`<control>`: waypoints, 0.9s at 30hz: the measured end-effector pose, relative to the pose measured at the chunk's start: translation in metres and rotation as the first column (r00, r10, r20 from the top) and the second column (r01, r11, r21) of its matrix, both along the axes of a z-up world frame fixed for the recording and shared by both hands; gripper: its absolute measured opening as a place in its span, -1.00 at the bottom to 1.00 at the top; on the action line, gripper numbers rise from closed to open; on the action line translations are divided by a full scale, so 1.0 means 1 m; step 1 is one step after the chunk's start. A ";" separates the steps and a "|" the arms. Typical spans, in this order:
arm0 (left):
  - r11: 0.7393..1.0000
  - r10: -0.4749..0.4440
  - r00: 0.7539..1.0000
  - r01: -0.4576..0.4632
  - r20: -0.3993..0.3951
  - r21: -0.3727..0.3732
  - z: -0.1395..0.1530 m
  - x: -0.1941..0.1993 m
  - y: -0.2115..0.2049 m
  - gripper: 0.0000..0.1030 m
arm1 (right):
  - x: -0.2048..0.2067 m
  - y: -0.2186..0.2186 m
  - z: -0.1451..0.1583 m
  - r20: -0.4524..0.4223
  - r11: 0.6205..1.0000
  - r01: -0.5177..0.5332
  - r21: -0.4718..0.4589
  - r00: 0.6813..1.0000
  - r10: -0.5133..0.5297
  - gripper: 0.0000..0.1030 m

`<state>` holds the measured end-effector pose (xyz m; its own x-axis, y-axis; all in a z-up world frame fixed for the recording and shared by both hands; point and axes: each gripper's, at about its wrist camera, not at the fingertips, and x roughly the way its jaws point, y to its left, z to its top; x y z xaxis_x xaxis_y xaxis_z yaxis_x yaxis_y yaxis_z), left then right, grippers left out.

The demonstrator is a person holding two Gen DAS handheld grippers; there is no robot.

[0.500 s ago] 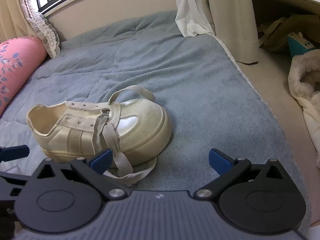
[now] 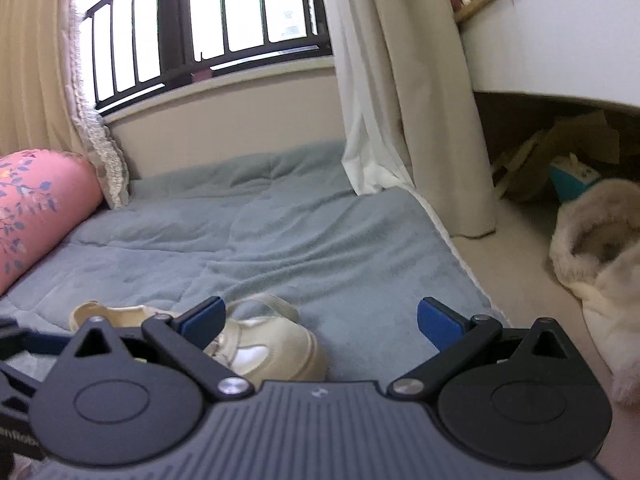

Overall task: Lace up shoes with both hands
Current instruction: 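Bring the right gripper to the white sneaker's lace and pinch it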

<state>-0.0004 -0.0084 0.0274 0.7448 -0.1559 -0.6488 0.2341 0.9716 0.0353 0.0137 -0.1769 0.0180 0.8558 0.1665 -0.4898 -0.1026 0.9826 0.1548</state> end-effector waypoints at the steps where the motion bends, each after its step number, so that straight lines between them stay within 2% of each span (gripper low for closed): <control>1: 0.999 -0.031 0.999 0.031 0.009 0.022 0.001 0.003 -0.002 1.00 | -0.001 0.000 0.002 0.017 1.000 0.004 0.002 1.000 -0.004 0.99; 2: 0.997 -0.063 0.998 0.062 0.019 0.044 0.002 0.005 -0.004 1.00 | -0.001 -0.001 0.003 0.023 1.000 0.002 0.017 1.000 -0.002 0.96; 4: 0.985 -0.155 0.986 0.150 0.057 0.083 -0.001 0.009 0.003 0.98 | -0.001 -0.009 0.004 0.006 0.996 -0.026 0.081 1.000 0.026 0.56; 5: 0.975 -0.208 0.975 0.200 0.077 0.100 -0.001 0.009 0.002 0.96 | -0.003 -0.018 0.004 -0.001 0.993 -0.050 0.104 0.999 0.051 0.27; 6: 0.963 -0.257 0.962 0.248 0.088 0.108 -0.001 0.009 0.003 0.92 | -0.003 -0.017 0.003 -0.011 0.991 -0.078 0.109 0.997 0.079 0.07; 8: 0.941 -0.330 0.940 0.321 0.084 0.109 -0.003 0.009 0.004 0.56 | 0.002 -0.013 -0.003 -0.019 0.986 -0.136 0.099 0.990 0.138 -0.03; 9: 0.928 -0.366 0.928 0.359 0.069 0.101 -0.007 0.013 0.005 0.24 | 0.001 -0.008 -0.002 -0.008 0.986 -0.157 0.064 0.987 0.158 -0.03; 10: 0.914 -0.401 0.915 0.395 0.054 0.091 -0.010 0.016 0.006 0.20 | -0.001 -0.002 -0.001 0.012 0.984 -0.175 0.018 0.985 0.174 -0.05; 12: 0.900 -0.434 0.900 0.430 0.044 0.068 -0.019 0.022 0.007 0.10 | -0.002 0.010 -0.001 0.032 0.977 -0.208 -0.044 0.977 0.209 -0.49; 16: 0.895 -0.445 0.892 0.444 0.079 0.034 -0.026 0.033 0.012 0.04 | 0.009 0.026 0.004 0.013 0.952 -0.296 -0.078 0.954 0.298 -0.55; 21: 0.873 -0.487 0.870 0.486 0.080 0.039 -0.028 0.033 0.022 0.04 | 0.024 0.050 0.005 -0.033 0.880 -0.458 -0.129 0.889 0.458 -0.53; 26: 0.863 -0.504 0.861 0.504 0.064 0.012 -0.034 0.034 0.026 0.10 | 0.026 0.056 -0.012 -0.075 0.847 -0.511 -0.145 0.859 0.506 -0.53; 27: 0.863 -0.504 0.862 0.505 0.058 0.006 -0.034 0.035 0.025 0.15 | 0.025 0.060 -0.015 -0.083 0.843 -0.515 -0.153 0.857 0.508 -0.59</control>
<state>0.0345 0.0169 -0.0067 0.5976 -0.5259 -0.6052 0.6903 0.7214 0.0548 0.0392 -0.1168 0.0031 0.6519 0.4902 -0.5786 -0.5951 0.8036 0.0103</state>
